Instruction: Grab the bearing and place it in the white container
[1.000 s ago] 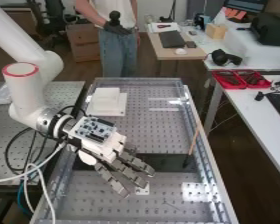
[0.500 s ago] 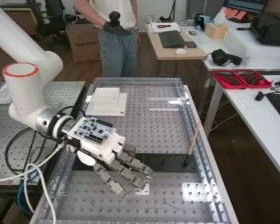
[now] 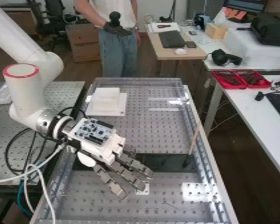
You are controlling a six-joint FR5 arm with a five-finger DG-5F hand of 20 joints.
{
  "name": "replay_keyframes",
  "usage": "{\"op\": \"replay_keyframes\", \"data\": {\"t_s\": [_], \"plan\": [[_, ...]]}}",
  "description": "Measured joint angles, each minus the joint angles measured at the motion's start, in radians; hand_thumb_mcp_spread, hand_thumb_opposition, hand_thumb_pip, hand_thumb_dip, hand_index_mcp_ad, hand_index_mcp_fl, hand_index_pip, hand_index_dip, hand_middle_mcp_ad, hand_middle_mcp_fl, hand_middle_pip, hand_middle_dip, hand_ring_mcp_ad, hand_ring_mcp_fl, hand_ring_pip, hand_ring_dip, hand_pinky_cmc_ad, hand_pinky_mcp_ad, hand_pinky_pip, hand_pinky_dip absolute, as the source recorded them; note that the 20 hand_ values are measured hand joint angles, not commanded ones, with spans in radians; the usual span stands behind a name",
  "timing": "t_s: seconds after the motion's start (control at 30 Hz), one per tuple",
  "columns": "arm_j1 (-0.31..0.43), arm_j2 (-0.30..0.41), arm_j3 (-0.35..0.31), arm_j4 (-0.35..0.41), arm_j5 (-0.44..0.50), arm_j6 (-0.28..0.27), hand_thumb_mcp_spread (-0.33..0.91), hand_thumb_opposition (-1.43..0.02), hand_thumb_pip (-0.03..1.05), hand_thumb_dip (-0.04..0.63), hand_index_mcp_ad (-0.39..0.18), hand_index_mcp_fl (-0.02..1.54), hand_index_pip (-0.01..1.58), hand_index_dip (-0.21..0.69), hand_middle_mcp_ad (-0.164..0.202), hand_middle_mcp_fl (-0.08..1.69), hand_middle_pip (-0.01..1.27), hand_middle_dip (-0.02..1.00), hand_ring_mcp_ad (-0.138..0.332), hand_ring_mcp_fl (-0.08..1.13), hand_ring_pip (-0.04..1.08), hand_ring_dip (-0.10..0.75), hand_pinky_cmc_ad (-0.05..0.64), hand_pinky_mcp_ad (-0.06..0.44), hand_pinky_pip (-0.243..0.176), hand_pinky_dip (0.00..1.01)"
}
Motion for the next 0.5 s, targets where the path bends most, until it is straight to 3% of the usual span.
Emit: {"op": "replay_keyframes", "data": {"t_s": [0.5], "plan": [[0.0, -0.006, 0.004, 0.008, 0.001, -0.007, 0.35, -0.87, 0.72, 0.316, -0.115, 0.08, 1.54, 0.079, 0.051, 0.0, 0.11, 0.17, 0.161, 0.0, 0.08, 0.079, 0.412, 0.312, -0.089, 0.23]]}}
